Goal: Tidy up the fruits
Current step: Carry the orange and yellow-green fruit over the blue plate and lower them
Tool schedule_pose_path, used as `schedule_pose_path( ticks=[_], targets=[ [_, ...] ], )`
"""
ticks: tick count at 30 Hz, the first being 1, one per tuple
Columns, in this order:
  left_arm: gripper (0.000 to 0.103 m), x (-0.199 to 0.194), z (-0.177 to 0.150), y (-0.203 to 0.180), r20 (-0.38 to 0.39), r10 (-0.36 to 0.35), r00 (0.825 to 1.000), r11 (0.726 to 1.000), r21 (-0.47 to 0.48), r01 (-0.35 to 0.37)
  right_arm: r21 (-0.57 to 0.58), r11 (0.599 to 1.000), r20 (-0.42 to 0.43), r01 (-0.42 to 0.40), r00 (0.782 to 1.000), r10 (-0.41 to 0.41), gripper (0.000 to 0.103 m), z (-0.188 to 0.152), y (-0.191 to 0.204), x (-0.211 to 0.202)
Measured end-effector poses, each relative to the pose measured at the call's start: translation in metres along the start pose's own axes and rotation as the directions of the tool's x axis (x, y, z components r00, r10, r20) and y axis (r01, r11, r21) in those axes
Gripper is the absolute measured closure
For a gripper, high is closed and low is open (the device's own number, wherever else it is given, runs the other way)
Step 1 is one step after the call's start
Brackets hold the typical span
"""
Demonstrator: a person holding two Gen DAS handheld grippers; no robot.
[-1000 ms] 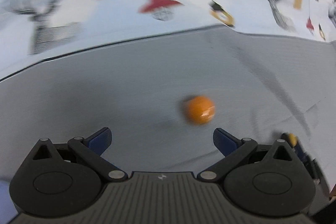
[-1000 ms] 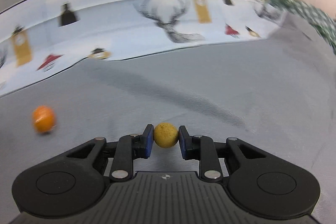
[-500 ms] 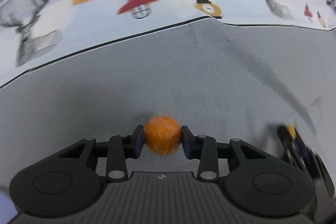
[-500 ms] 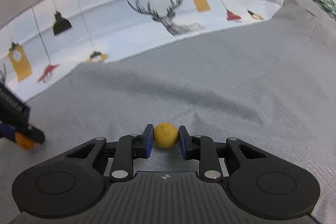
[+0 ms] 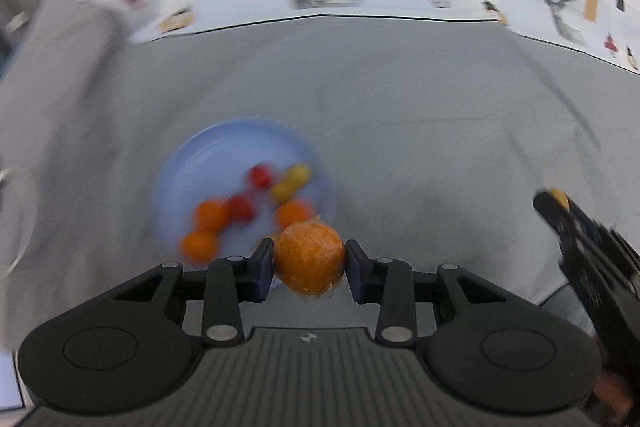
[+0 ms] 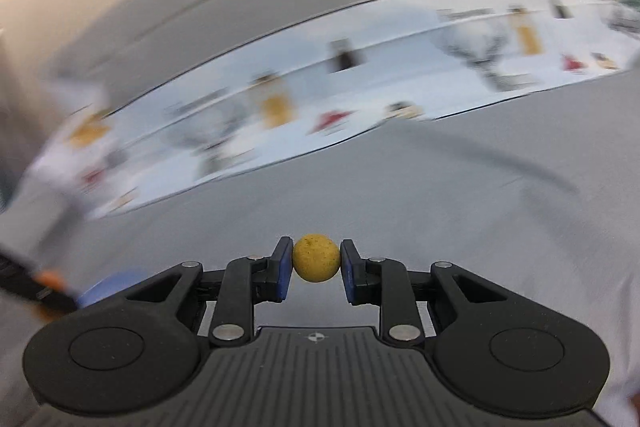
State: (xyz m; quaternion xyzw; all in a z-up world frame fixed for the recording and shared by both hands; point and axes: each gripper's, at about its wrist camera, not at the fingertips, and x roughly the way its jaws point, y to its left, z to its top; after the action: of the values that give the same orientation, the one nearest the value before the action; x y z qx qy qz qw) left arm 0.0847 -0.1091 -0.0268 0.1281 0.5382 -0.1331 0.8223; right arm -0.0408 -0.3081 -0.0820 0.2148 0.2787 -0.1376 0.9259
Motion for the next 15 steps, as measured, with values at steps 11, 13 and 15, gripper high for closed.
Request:
schedule_pose_path(
  ticks=[11,13,15],
  targets=[
    [0.062,-0.059,-0.118,0.093,0.095,0.026,0.995,0.986,-0.168,-0.01,-0.255,0.931,-0.142,-0.261,0.962,0.231,0.076,-0.05,0.128,-0.101],
    [0.062,-0.063,-0.131,0.095,0.114,0.025,0.993,0.985,-0.174,-0.005,-0.288,0.922,-0.146,-0.259,0.963,0.225,0.076,-0.056,0.14,-0.11],
    [0.062,-0.065,-0.141,0.098,0.123,0.013,0.992,0.985,-0.173,0.009,-0.306,0.917,-0.149,-0.256,0.964,0.22,0.076,-0.059,0.146,-0.117]
  ],
)
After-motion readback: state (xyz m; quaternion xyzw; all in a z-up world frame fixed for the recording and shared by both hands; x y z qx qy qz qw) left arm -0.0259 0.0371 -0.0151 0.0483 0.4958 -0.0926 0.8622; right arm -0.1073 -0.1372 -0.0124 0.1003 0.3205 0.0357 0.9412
